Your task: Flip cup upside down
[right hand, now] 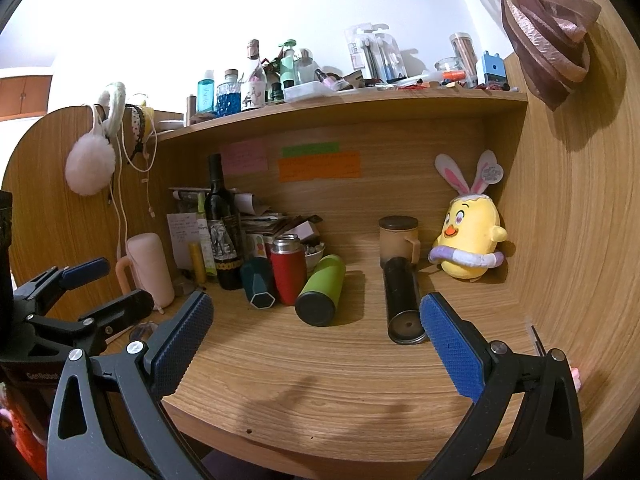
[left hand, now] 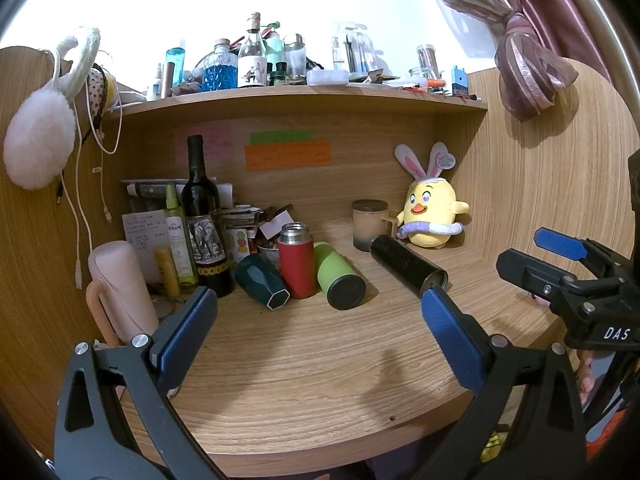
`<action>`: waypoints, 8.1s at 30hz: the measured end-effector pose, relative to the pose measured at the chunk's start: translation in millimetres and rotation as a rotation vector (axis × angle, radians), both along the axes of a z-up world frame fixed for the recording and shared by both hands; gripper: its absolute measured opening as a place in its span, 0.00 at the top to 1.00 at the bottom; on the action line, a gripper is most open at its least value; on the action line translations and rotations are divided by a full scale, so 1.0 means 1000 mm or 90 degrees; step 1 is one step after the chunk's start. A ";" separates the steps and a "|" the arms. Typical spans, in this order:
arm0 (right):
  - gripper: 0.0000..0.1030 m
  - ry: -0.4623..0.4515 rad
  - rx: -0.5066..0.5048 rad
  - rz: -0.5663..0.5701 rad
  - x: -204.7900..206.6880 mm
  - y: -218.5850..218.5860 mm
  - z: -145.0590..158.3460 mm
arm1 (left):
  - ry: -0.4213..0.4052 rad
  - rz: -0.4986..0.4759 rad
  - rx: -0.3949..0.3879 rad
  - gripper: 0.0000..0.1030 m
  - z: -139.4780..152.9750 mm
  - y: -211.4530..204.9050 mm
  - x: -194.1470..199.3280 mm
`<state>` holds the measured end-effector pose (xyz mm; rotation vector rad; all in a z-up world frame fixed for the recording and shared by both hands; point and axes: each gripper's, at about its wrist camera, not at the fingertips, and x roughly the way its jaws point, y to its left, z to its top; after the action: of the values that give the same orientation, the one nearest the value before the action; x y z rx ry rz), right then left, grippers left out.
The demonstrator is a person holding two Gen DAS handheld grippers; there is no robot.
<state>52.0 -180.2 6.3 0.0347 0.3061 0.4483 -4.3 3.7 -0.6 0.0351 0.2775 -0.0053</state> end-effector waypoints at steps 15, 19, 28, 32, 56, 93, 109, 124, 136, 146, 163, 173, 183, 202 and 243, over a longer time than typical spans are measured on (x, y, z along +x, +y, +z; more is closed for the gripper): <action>0.00 0.025 0.000 -0.029 0.027 -0.017 -0.019 | 0.049 -0.034 -0.016 0.00 -0.007 -0.013 0.048; 0.00 0.040 0.014 -0.062 0.043 -0.037 -0.029 | 0.101 -0.097 -0.082 0.00 -0.011 -0.027 0.089; 0.00 0.097 0.006 -0.141 0.084 -0.086 -0.058 | 0.230 -0.138 -0.041 0.00 -0.036 -0.082 0.202; 0.00 0.122 0.021 -0.153 0.098 -0.103 -0.070 | 0.276 -0.143 -0.038 0.00 -0.052 -0.104 0.246; 0.00 0.176 0.043 -0.155 0.121 -0.116 -0.091 | 0.369 -0.173 -0.042 0.45 -0.087 -0.125 0.294; 0.00 0.137 -0.006 -0.037 0.031 0.002 -0.062 | 0.188 -0.148 -0.054 0.28 -0.069 0.007 0.066; 0.00 0.203 -0.073 -0.050 0.054 0.090 -0.123 | 0.219 -0.032 -0.094 0.26 -0.103 0.083 0.075; 0.31 0.193 -0.053 -0.093 0.040 0.046 -0.127 | 0.205 -0.092 -0.077 0.26 -0.095 0.037 0.083; 0.39 0.136 -0.051 -0.115 0.024 0.019 -0.103 | 0.169 -0.137 -0.061 0.26 -0.068 0.010 0.082; 0.39 0.056 -0.041 -0.075 -0.005 0.023 -0.059 | 0.120 -0.185 -0.085 0.26 -0.029 0.007 0.067; 0.40 -0.025 -0.046 -0.015 -0.008 0.040 -0.008 | 0.072 -0.259 -0.115 0.26 0.021 0.013 0.068; 0.40 -0.032 -0.035 0.016 0.032 0.053 0.006 | 0.124 -0.268 -0.107 0.26 0.031 0.009 0.116; 0.40 -0.027 -0.040 0.041 0.068 0.065 0.006 | 0.162 -0.252 -0.110 0.26 0.034 0.013 0.165; 0.38 0.137 0.004 0.119 0.115 0.065 -0.050 | 0.165 -0.203 -0.105 0.25 0.030 0.022 0.197; 0.00 0.005 -0.001 0.004 -0.001 0.005 0.004 | -0.010 -0.095 -0.019 0.00 0.008 0.010 0.008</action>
<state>51.2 -175.5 10.4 0.0336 0.3148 0.4534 3.4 13.5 7.3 0.0263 0.2593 -0.1579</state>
